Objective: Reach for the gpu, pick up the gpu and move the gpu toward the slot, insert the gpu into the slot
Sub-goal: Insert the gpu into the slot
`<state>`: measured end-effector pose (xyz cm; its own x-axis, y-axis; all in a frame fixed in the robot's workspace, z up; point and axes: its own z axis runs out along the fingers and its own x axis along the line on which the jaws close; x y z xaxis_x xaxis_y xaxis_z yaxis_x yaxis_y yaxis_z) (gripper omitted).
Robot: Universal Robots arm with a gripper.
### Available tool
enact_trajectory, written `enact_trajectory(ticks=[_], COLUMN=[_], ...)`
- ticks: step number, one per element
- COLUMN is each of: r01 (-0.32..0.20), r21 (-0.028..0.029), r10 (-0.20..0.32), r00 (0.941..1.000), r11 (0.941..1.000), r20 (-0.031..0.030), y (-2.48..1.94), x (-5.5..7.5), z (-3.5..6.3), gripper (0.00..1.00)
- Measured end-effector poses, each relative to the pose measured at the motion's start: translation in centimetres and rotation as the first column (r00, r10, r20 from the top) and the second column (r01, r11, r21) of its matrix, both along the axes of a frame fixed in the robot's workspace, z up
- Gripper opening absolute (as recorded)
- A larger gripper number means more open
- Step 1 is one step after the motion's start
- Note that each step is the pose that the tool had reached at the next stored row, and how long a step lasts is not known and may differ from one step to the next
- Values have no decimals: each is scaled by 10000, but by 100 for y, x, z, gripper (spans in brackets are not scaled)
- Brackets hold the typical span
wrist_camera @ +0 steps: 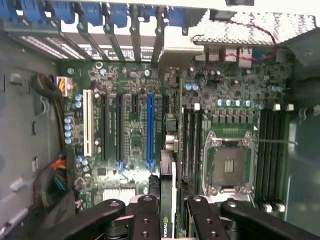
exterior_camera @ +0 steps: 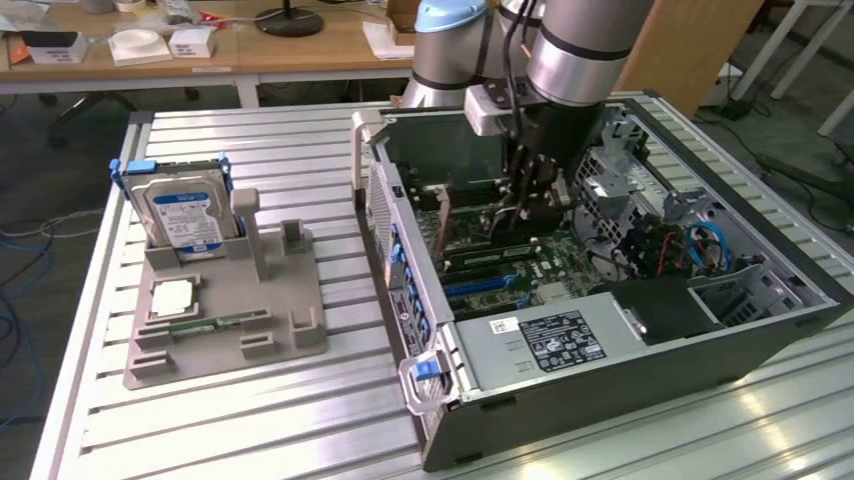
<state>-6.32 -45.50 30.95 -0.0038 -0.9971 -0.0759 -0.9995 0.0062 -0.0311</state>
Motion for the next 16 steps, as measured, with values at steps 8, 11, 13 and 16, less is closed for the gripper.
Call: enact_trajectory(ticks=[8,11,13,16], r01=[37,34,35,35], r21=[-151,-245,-283,-291], r10=[-36,-35,-37,-36], r00=[10000,10000,10000,10000], r11=[9999,9997,9996,9996], r20=[21,-41,-49,-48], y=[-16,-19,-28,-32], x=[-54,-54,-55,-63], z=[-33,-51,-54,-67], gripper=[26,26,26,26])
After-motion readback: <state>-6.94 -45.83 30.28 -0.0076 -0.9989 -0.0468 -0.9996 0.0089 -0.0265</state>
